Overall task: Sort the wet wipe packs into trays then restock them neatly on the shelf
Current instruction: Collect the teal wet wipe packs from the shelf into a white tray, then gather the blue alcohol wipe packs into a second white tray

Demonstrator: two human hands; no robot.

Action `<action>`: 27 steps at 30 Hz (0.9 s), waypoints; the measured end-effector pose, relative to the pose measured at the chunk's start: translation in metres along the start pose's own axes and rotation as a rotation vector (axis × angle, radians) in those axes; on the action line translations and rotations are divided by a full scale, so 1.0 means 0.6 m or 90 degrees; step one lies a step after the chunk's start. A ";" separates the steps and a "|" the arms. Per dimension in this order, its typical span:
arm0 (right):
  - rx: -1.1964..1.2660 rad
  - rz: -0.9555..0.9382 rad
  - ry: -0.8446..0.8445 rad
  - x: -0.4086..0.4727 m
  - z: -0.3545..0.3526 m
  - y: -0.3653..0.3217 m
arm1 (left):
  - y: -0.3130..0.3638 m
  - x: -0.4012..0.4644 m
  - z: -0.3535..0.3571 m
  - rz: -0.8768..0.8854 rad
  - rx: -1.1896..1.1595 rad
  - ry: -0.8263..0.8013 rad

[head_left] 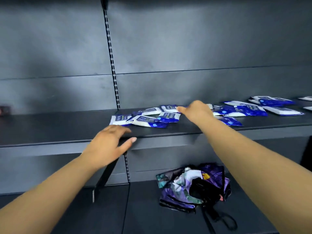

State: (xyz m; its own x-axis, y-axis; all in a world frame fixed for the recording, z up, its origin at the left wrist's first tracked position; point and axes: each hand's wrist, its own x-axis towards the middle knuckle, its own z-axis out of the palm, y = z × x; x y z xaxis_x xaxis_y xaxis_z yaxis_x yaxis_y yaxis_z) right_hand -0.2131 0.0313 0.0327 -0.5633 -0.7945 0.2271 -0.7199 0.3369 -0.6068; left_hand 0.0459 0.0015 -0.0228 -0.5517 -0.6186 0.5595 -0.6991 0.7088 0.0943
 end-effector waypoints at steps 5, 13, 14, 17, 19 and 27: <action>0.037 0.083 -0.024 0.049 0.051 -0.041 | -0.058 0.005 0.035 0.034 -0.073 -0.021; -0.166 0.139 -0.165 0.093 0.116 -0.060 | -0.069 0.035 0.022 -0.028 -0.177 -0.048; -0.140 0.123 -0.174 0.092 0.109 -0.060 | -0.068 0.044 0.017 -0.045 -0.180 -0.066; -0.029 0.112 -0.172 0.084 0.086 -0.059 | -0.054 0.079 0.021 -0.124 -0.135 -0.113; 0.067 0.117 -0.142 0.075 0.078 -0.050 | -0.042 0.118 0.038 -0.243 -0.080 -0.155; 0.561 0.032 -0.037 -0.011 0.056 0.012 | 0.025 0.209 0.087 -0.475 0.016 -0.242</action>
State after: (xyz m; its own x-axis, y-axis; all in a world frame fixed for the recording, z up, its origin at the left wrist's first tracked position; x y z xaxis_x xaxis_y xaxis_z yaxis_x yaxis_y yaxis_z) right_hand -0.2009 0.0218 0.0016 -0.5477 -0.8213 0.1595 -0.1073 -0.1201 -0.9870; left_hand -0.0577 -0.0830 0.0055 -0.0534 -0.9977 0.0420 -0.9488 0.0638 0.3093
